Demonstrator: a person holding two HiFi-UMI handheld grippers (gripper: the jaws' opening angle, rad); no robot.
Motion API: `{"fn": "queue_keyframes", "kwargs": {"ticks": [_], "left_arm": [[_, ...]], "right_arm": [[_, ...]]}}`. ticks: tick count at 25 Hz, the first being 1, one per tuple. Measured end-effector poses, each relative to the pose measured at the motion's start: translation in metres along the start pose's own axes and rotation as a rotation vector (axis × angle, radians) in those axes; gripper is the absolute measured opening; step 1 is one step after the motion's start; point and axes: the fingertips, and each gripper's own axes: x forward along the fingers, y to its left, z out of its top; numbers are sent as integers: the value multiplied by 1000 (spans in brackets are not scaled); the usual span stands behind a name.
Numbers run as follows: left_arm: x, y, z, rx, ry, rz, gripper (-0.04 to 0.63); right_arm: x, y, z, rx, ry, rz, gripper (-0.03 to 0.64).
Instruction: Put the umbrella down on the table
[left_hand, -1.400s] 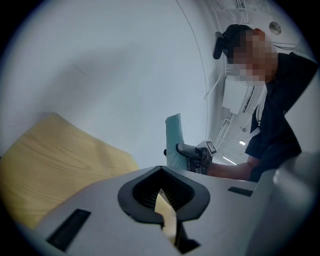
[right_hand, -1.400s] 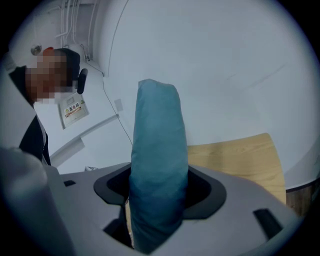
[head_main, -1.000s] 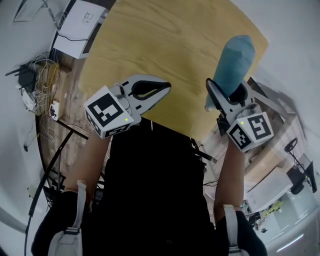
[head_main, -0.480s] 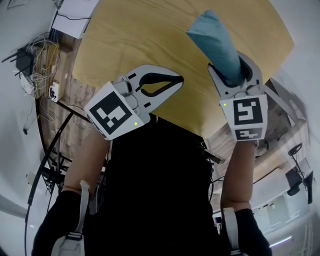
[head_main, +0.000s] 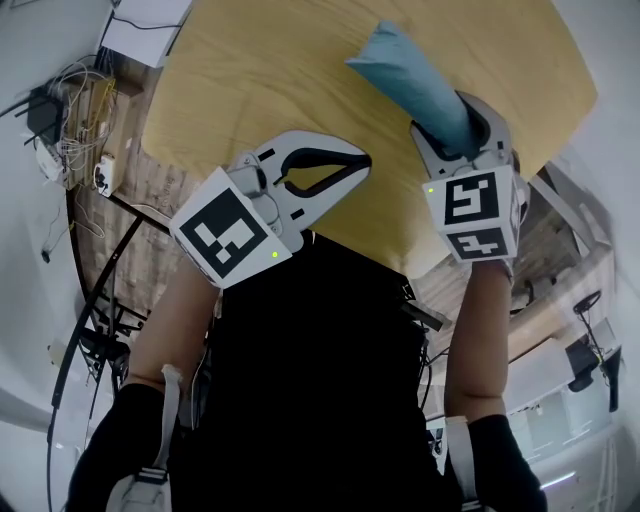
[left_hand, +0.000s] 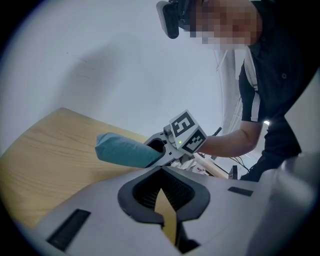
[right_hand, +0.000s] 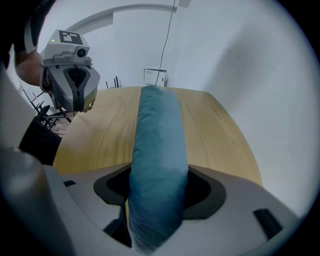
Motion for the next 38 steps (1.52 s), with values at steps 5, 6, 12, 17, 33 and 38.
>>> {"fn": "queue_keyframes", "kwargs": {"ticks": [5, 6, 12, 17, 33, 38], "left_arm": [[1, 0, -2, -13, -8, -1, 12], [2, 0, -4, -19, -9, 0, 12], [2, 0, -16, -50, -7, 7, 12], [1, 2, -21, -62, 3, 15, 12], [-44, -16, 14, 19, -59, 37, 12], [-69, -29, 39, 24, -108, 2, 12]], "right_arm": [[11, 4, -6, -16, 18, 19, 299], [13, 5, -8, -17, 21, 21, 299], [14, 4, -11, -8, 18, 27, 299], [16, 5, -11, -19, 21, 55, 299], [-21, 4, 13, 13, -49, 18, 318], [-67, 13, 46, 119, -189, 17, 318]]}}
